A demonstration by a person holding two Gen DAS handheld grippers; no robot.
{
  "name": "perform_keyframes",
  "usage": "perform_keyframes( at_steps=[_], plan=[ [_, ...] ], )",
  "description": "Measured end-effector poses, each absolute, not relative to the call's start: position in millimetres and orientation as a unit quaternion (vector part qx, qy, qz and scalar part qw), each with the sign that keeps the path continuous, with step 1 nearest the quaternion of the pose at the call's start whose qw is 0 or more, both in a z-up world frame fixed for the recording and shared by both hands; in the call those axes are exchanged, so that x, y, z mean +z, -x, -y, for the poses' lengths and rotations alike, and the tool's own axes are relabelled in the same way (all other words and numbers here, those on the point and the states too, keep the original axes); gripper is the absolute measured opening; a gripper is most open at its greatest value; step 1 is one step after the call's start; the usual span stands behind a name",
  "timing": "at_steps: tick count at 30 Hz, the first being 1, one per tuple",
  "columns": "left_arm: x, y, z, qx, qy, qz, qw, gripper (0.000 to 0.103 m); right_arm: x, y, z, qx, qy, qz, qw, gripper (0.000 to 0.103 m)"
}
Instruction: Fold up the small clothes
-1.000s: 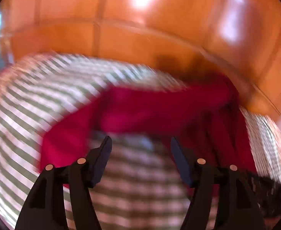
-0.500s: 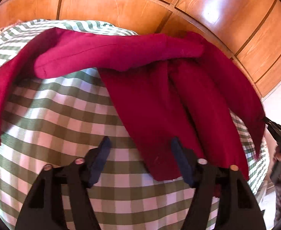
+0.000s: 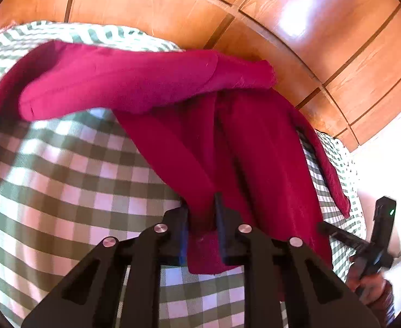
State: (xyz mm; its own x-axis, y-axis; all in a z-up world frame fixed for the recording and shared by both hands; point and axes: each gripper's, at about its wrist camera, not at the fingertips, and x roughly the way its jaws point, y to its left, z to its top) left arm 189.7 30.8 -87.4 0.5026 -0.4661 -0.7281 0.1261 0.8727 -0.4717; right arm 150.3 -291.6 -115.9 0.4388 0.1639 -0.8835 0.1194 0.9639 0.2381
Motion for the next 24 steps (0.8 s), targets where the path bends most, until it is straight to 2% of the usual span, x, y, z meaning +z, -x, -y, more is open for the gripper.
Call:
perform_keyframes(
  at_steps=[1, 2, 4, 7, 13, 16, 22, 23, 24],
  plan=[
    [-81, -188, -33, -0.175, 0.176, -0.465, 0.850, 0.013, -117, -149, 274, 0.006, -0.101, -0.521, 0.847, 0.049],
    [-75, -185, -35, -0.175, 0.171, -0.461, 0.853, 0.013, -116, -148, 264, 0.011, -0.088, -0.519, 0.850, 0.029],
    [-62, -179, -43, -0.172, 0.166, -0.453, 0.859, 0.012, -110, -152, 252, 0.035, -0.082, -0.524, 0.847, 0.009],
    [-45, -174, -59, -0.170, 0.178, -0.447, 0.860, 0.012, -87, -154, 245, 0.038, -0.033, -0.510, 0.859, 0.007],
    [-6, -151, -105, -0.188, 0.217, -0.439, 0.851, 0.011, -3, -117, 271, 0.035, -0.026, -0.439, 0.897, 0.007],
    [1, -133, -118, -0.196, 0.216, -0.448, 0.845, 0.011, 16, -85, 284, 0.033, -0.021, -0.432, 0.901, 0.007],
    [-41, -101, -124, -0.156, 0.169, -0.498, 0.837, 0.011, -39, -42, 298, 0.014, -0.041, -0.496, 0.867, 0.007],
    [-53, -97, -119, -0.147, 0.153, -0.508, 0.835, 0.012, -52, -39, 302, 0.006, -0.035, -0.506, 0.862, 0.006],
    [-61, -96, -114, -0.136, 0.139, -0.515, 0.835, 0.018, -64, -37, 301, -0.007, -0.027, -0.515, 0.857, 0.005]
  ],
)
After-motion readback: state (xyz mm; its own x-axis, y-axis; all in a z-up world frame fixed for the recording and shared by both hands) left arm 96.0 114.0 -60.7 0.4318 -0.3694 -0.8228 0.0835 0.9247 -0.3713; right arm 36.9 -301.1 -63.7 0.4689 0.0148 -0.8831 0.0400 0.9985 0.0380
